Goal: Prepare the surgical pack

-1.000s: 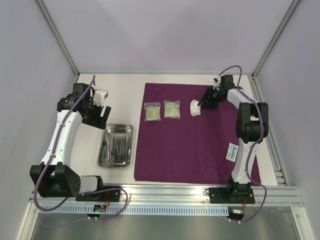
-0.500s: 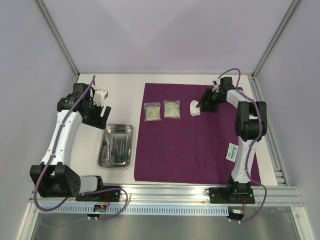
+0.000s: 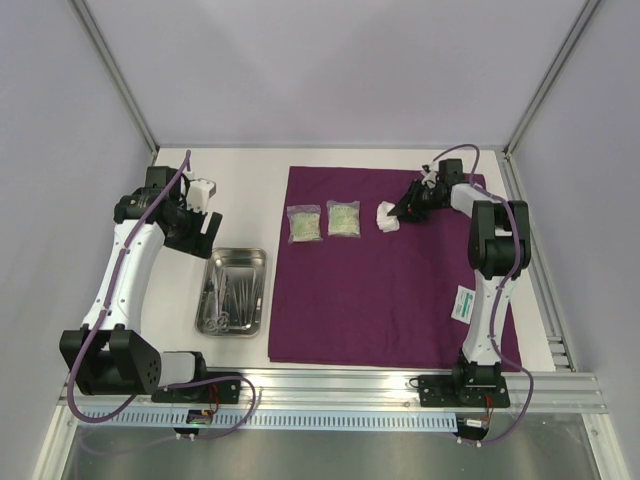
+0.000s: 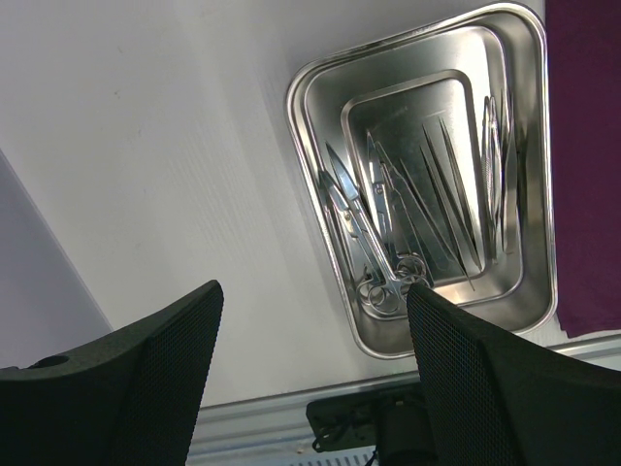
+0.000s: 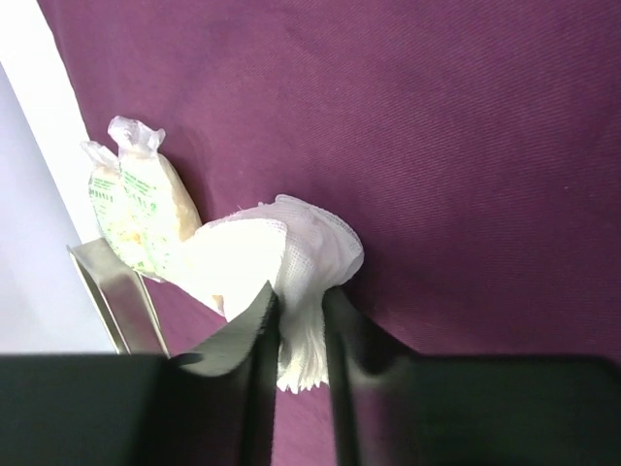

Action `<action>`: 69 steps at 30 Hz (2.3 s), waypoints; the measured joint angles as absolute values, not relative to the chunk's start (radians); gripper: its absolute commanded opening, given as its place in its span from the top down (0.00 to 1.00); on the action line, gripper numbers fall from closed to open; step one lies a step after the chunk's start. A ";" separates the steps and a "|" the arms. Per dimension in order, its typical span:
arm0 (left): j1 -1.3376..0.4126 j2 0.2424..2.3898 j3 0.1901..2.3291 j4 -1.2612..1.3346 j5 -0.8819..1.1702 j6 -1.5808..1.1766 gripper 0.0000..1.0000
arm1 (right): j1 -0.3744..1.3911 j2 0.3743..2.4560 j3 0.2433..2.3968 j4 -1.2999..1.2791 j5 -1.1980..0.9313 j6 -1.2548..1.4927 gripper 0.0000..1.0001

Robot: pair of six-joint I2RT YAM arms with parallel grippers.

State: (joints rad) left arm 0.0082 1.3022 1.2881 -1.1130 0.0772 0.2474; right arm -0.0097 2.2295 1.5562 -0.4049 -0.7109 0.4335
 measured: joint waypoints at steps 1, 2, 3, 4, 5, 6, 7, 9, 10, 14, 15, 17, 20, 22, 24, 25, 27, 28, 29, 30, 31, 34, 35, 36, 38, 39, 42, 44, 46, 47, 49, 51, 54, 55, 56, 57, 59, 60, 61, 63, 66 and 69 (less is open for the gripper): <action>0.008 1.302 1.288 -1.113 0.077 0.247 0.15 | -0.010 2.230 1.556 -0.403 -0.715 0.439 0.86; 0.008 1.302 1.288 -1.113 0.077 0.247 0.15 | -0.010 2.230 1.555 -0.399 -0.719 0.443 0.93; 0.008 1.302 1.288 -1.113 0.077 0.247 0.15 | -0.010 2.230 1.555 -0.397 -0.722 0.448 0.96; 0.008 1.302 1.288 -1.113 0.077 0.247 0.15 | -0.010 2.230 1.555 -0.395 -0.726 0.451 0.99; 0.008 1.302 1.288 -1.113 0.077 0.247 0.15 | -0.010 2.229 1.552 -0.391 -0.730 0.456 1.00; 0.008 1.302 1.288 -1.113 0.078 0.247 0.15 | -0.010 2.228 1.551 -0.389 -0.733 0.460 1.00; 0.008 1.302 1.288 -1.113 0.078 0.247 0.15 | -0.010 2.226 1.549 -0.385 -0.736 0.467 1.00; 0.008 1.302 1.288 -1.114 0.084 0.247 0.15 | -0.005 2.209 1.539 -0.381 -0.735 0.475 0.99; 0.008 1.302 1.288 -1.116 0.089 0.248 0.15 | 0.001 2.194 1.533 -0.383 -0.735 0.476 0.99; 0.008 1.301 1.289 -1.125 0.103 0.253 0.15 | 0.049 2.096 1.525 -0.387 -0.732 0.477 0.99; 0.008 1.299 1.289 -1.129 0.108 0.258 0.15 | 0.065 2.069 1.525 -0.387 -0.731 0.477 1.00; 0.008 1.286 1.289 -1.137 0.128 0.276 0.13 | 0.114 2.000 1.525 -0.384 -0.726 0.472 0.99; 0.008 1.249 1.289 -1.149 0.181 0.309 0.11 | 0.230 1.919 1.538 -0.379 -0.709 0.453 1.00; 0.010 1.217 1.289 -1.155 0.231 0.332 0.10 | 0.321 1.899 1.560 -0.371 -0.699 0.439 1.00; 0.020 1.179 1.289 -1.161 0.286 0.352 0.09 | 0.419 1.898 1.592 -0.366 -0.688 0.420 1.00; 0.031 1.162 1.289 -1.164 0.313 0.360 0.08 | 0.466 1.905 1.609 -0.365 -0.685 0.412 0.99; 0.068 1.136 1.288 -1.167 0.350 0.373 0.08 | 0.559 1.927 1.656 -0.366 -0.678 0.398 1.00; 0.097 1.126 1.288 -1.168 0.372 0.381 0.08 | 0.596 1.944 1.680 -0.367 -0.672 0.398 1.00; 0.132 1.119 1.287 -1.171 0.397 0.391 0.08 | 0.633 1.965 1.710 -0.360 -0.668 0.399 1.00; 0.155 1.117 1.286 -1.172 0.411 0.395 0.08 | 0.668 1.990 1.735 -0.351 -0.663 0.405 0.99; 0.191 1.116 1.281 -1.172 0.434 0.402 0.08 | 0.698 2.015 1.757 -0.339 -0.660 0.416 0.99; 0.247 1.117 1.249 -1.173 0.467 0.415 0.09 | 0.773 2.098 1.812 -0.318 -0.648 0.444 1.00; 0.259 1.117 1.238 -1.175 0.474 0.419 0.09 | 0.794 2.134 1.850 -0.326 -0.644 0.448 1.00; 0.270 1.118 1.223 -1.179 0.483 0.424 0.10 | 0.812 2.176 1.891 -0.325 -0.636 0.447 1.00; 0.288 1.118 1.197 -1.179 0.492 0.431 0.11 | 0.840 2.246 1.973 -0.350 -0.615 0.433 1.00; 0.297 1.119 1.182 -1.176 0.492 0.434 0.12 | 0.854 2.285 2.019 -0.370 -0.604 0.419 0.99; 0.310 1.128 1.143 -1.170 0.487 0.438 0.13 | 0.883 2.367 2.107 -0.411 -0.576 0.393 1.00; 0.310 1.139 1.130 -1.166 0.488 0.444 0.14 | 0.890 2.387 2.115 -0.416 -0.574 0.389 1.00; 0.310 1.152 1.120 -1.159 0.491 0.449 0.14 | 0.889 2.402 2.116 -0.413 -0.578 0.392 1.00; 0.310 1.158 1.117 -1.155 0.494 0.450 0.14 | 0.887 2.408 2.117 -0.411 -0.581 0.395 0.99; 0.310 1.178 1.114 -1.146 0.505 0.452 0.13 | 0.884 2.424 2.126 -0.406 -0.601 0.397 1.00; 0.310 1.207 1.114 -1.138 0.528 0.459 0.11 | 0.880 2.431 2.120 -0.398 -0.623 0.395 1.00; 0.310 1.249 1.114 -1.145 0.590 0.498 0.07 | 0.878 2.420 2.059 -0.348 -0.643 0.380 1.00; 0.310 1.254 1.114 -1.147 0.609 0.510 0.06 | 0.878 2.410 2.024 -0.340 -0.649 0.369 1.00; 0.310 1.256 1.115 -1.150 0.640 0.533 0.03 | 0.878 2.397 1.991 -0.331 -0.654 0.355 1.00; 0.311 1.256 1.117 -1.156 0.672 0.559 0.02 | 0.878 2.379 1.951 -0.321 -0.657 0.339 1.00; 0.310 1.256 1.127 -1.177 0.735 0.614 0.01 | 0.878 2.338 1.884 -0.311 -0.665 0.311 1.00; 0.310 1.258 1.135 -1.191 0.767 0.639 0.01 | 0.878 2.323 1.867 -0.308 -0.667 0.302 1.00; 0.310 1.259 1.144 -1.202 0.797 0.662 0.01 | 0.878 2.299 1.846 -0.297 -0.670 0.288 1.00; 0.305 1.259 1.153 -1.211 0.841 0.694 0.02 | 0.878 2.265 1.832 -0.277 -0.675 0.272 0.99; 0.273 1.261 1.153 -1.199 0.854 0.707 0.03 | 0.878 2.201 1.811 -0.239 -0.686 0.251 1.00; 0.242 1.266 1.153 -1.167 0.846 0.704 0.05 | 0.878 2.152 1.787 -0.195 -0.702 0.238 1.00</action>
State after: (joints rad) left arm 0.2420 1.2663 1.1526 -1.1667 0.8455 0.7044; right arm 0.8783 2.1521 1.7866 -0.1951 -0.7021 0.2379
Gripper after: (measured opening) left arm 0.967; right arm 0.070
